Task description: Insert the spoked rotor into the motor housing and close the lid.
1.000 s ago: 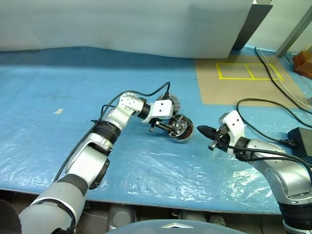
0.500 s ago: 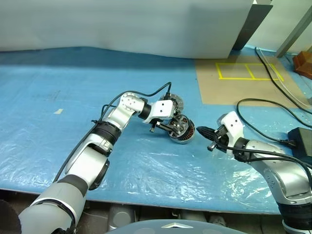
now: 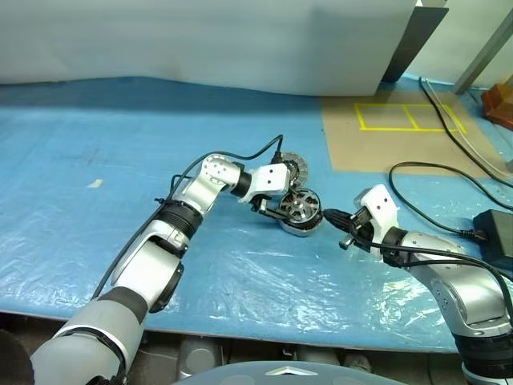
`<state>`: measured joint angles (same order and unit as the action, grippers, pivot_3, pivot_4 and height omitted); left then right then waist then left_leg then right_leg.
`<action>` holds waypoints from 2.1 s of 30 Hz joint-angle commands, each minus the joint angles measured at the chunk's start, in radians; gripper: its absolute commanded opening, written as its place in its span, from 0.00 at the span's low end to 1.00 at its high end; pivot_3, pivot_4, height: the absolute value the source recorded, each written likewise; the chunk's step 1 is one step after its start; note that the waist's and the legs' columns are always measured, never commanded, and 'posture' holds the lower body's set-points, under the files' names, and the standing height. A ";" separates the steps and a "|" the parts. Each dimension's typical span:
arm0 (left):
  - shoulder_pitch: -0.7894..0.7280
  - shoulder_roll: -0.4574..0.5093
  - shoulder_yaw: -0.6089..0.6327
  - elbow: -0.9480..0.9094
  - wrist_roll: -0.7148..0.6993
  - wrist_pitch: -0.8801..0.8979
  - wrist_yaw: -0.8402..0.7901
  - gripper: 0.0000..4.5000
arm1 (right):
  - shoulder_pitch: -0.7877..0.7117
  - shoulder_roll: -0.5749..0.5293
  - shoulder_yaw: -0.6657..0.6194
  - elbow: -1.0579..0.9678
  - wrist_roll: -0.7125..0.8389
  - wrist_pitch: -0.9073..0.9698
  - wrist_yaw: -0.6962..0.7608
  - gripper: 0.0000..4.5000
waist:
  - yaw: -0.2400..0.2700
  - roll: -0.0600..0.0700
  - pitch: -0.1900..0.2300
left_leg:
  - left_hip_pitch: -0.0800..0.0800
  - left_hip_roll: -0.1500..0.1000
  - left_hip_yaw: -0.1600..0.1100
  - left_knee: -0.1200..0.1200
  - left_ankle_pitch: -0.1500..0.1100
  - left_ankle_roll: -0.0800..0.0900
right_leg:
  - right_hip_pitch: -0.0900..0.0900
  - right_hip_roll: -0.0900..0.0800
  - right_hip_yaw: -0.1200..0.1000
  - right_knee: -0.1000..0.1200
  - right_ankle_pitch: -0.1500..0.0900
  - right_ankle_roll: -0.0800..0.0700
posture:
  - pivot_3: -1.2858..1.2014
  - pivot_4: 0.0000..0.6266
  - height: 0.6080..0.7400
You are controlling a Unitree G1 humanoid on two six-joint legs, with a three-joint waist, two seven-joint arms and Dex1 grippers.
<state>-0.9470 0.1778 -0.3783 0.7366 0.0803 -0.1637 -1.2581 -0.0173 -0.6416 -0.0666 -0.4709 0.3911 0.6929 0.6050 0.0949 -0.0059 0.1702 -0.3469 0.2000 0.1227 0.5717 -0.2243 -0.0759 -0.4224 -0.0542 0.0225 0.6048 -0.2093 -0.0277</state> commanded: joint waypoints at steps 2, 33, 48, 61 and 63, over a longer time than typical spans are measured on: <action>-0.015 0.011 0.010 -0.031 -0.014 -0.011 -0.020 0.65 | 0.002 0.004 -0.003 -0.019 0.001 -0.018 0.001 0.00 | 0.001 0.000 0.000 | 0.000 0.000 0.000 0.000 0.000 0.000 | 0.000 0.000 0.000 0.000 0.000 0.000 | 0.52 0.24 1.00; 0.218 0.227 0.304 -0.427 -0.364 0.412 0.034 0.65 | -0.246 0.068 0.198 0.211 -0.061 -0.109 0.120 0.00 | -0.003 0.000 0.001 | -0.004 0.002 0.000 -0.002 0.000 0.000 | -0.003 0.000 -0.005 0.001 0.000 -0.001 | 0.52 0.24 1.00; 0.064 0.181 0.316 -0.166 -0.345 0.326 0.049 0.65 | -0.198 0.110 0.033 0.173 0.109 -0.067 0.123 0.00 | -0.016 -0.001 0.000 | 0.000 0.000 0.001 0.001 0.004 0.004 | 0.003 -0.004 -0.005 0.001 -0.002 -0.005 | 0.52 0.24 1.00; -0.210 0.081 0.329 0.416 -0.219 0.157 0.126 0.65 | -0.140 0.024 -0.031 0.023 0.150 0.065 0.060 0.00 | -0.001 -0.003 0.001 | -0.003 0.001 0.000 -0.003 0.004 0.004 | 0.001 -0.001 -0.006 -0.002 0.000 -0.001 | 0.52 0.24 1.00; -0.252 0.060 0.361 0.476 -0.229 0.170 0.153 0.65 | -0.125 0.012 -0.034 0.013 0.146 0.069 0.054 0.00 | 0.003 -0.004 0.002 | -0.003 0.001 0.000 -0.002 0.004 0.004 | 0.001 -0.001 -0.006 -0.002 0.000 0.000 | 0.52 0.24 1.00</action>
<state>-1.1443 0.2422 -0.0555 1.1852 -0.1389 0.0180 -1.1337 -0.1499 -0.6158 -0.0688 -0.4150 0.5307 0.7604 0.6666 0.0975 -0.0098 0.1718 -0.3498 0.2013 0.1224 0.5698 -0.2203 -0.0719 -0.4214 -0.0552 0.0170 0.6031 -0.2089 -0.0276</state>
